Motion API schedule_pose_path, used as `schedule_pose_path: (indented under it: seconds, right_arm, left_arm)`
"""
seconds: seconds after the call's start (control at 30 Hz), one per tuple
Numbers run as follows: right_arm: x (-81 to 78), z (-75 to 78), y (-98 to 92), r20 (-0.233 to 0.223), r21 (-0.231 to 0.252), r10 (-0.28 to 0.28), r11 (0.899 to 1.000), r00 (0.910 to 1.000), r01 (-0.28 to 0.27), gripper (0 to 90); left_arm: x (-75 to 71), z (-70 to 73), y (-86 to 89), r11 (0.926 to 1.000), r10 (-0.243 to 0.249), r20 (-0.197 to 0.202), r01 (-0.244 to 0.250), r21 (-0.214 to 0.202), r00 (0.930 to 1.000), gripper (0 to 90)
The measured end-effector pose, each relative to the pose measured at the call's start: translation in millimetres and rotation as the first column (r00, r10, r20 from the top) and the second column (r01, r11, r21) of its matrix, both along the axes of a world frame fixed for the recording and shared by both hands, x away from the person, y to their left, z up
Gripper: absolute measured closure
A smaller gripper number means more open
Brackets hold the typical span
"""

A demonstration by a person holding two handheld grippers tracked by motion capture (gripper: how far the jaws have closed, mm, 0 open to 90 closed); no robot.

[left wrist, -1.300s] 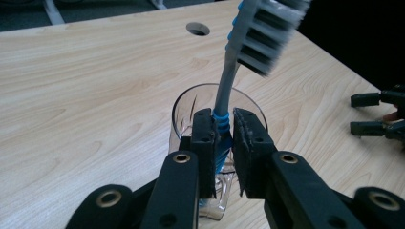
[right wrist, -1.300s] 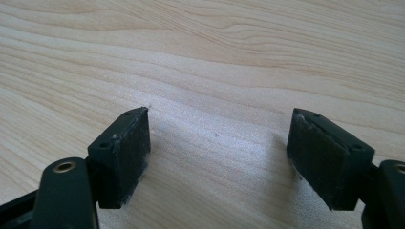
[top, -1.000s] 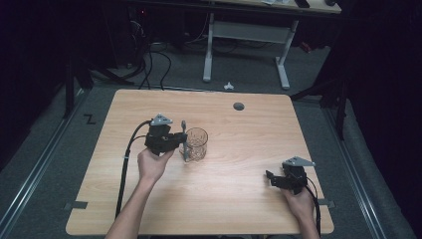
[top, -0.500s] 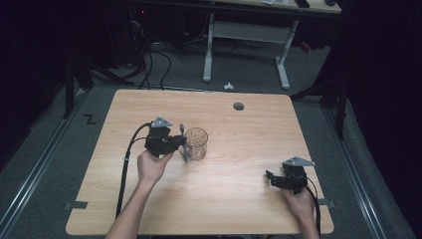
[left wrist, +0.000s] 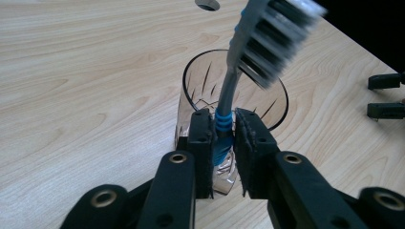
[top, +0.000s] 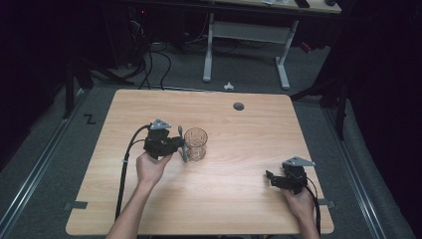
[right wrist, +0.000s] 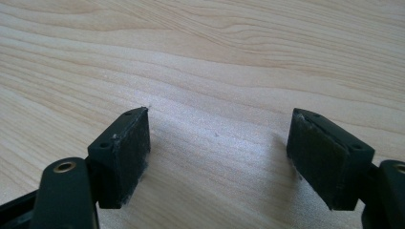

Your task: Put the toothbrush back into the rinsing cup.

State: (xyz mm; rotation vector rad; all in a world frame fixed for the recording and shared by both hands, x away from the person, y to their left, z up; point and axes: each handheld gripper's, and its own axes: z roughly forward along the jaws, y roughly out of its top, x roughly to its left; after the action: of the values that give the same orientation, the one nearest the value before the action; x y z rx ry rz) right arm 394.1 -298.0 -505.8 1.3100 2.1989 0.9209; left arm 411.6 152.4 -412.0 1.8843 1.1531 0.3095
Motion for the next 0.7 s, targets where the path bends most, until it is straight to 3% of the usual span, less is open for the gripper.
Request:
schedule_pose_path:
  seconds: [0.27, 0.7]
  right_arm:
    - [0.0, 0.0, 0.0, 0.0, 0.0, 0.0, 1.0, 1.0, 0.0, 22.9]
    - [0.0, 0.0, 0.0, 0.0, 0.0, 0.0, 1.0, 1.0, 0.0, 22.9]
  left_arm:
    - [-4.8, 1.2, 5.7, 0.9997, 0.022, 0.025, -0.022, -0.006, 0.9995, 59.4]
    - [-18.6, 11.7, 17.8, 0.9989, 0.047, 0.097, -0.047, -0.003, 0.9941, 51.2]
